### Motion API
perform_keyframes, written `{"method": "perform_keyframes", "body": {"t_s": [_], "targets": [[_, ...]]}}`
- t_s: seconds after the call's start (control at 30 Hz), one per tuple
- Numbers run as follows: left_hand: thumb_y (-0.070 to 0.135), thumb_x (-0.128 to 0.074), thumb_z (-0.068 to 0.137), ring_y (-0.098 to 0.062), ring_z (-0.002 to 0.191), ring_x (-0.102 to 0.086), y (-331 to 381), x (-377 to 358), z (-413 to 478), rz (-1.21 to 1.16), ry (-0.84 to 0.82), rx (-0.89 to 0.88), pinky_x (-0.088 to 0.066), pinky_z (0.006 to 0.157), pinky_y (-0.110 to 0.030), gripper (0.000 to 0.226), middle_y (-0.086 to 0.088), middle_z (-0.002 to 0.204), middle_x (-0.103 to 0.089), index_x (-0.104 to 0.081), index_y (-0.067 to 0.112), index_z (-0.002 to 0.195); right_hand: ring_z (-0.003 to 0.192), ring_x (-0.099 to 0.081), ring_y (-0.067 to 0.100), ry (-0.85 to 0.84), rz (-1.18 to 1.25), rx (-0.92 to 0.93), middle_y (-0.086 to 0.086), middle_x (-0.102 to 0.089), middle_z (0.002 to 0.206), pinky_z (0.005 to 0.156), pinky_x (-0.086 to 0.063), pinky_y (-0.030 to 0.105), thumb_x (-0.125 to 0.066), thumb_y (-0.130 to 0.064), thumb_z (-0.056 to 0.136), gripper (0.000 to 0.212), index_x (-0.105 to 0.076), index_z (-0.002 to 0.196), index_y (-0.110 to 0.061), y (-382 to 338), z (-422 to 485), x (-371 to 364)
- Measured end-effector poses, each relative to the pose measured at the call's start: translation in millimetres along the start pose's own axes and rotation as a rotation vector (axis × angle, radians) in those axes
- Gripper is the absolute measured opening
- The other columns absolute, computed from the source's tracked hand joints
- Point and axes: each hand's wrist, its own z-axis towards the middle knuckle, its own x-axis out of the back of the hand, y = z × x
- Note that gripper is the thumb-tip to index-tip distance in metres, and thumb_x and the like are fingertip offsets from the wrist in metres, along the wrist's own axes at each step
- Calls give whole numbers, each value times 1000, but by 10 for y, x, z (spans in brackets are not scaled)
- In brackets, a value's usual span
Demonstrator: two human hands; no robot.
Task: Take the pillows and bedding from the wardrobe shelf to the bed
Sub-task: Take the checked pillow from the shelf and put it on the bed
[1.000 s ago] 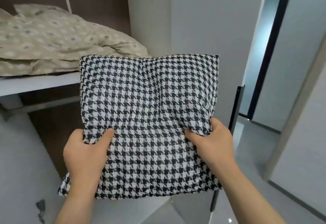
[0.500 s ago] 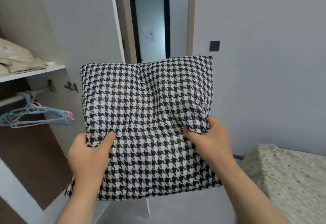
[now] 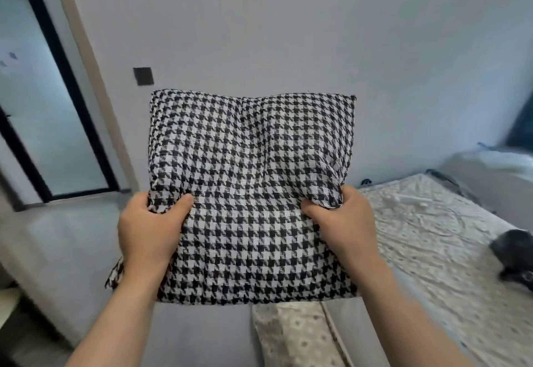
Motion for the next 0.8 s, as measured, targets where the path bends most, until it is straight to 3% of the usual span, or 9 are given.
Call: {"method": "perform_keyframes", "body": {"t_s": [0.13, 0.43, 0.67, 0.8], "targets": [[47, -75, 72, -19, 79, -66, 232, -905, -126, -33, -207, -23, -57, 68, -42, 34, 5, 87, -68, -63, 22, 93, 76, -68, 11, 172, -37, -74, -10, -70, 84, 71, -58, 41, -82, -38, 66, 34, -60, 89, -26, 365, 115, 732], [47, -75, 72, -20, 78, -64, 592, -2899, -518, -120, -643, -112, -57, 71, -45, 31, 5, 86, -67, -61, 23, 87, 77, -65, 10, 554, -125, -293, -14, -67, 83, 69, -53, 34, -81, -39, 69, 31, -59, 87, -27, 1173, 282, 1816], [51, -74, 70, -21, 80, -66, 261, -4281, -638, -94, -964, -149, -57, 73, -45, 35, 7, 90, -69, -64, 27, 94, 72, -58, 1, 757, -193, -533, -19, -62, 82, 58, -45, 24, -80, -40, 72, 32, -58, 93, -29, 1903, 543, 1767], [49, -75, 72, -20, 79, -63, -197, -4982, -743, 5, -1138, -159, -54, 72, -41, 34, 7, 89, -66, -61, 28, 95, 80, -65, 8, 831, -196, -754, -14, -68, 93, 71, -55, 31, -78, -46, 71, 41, -61, 103, -25, 2511, 670, 1455]]}}
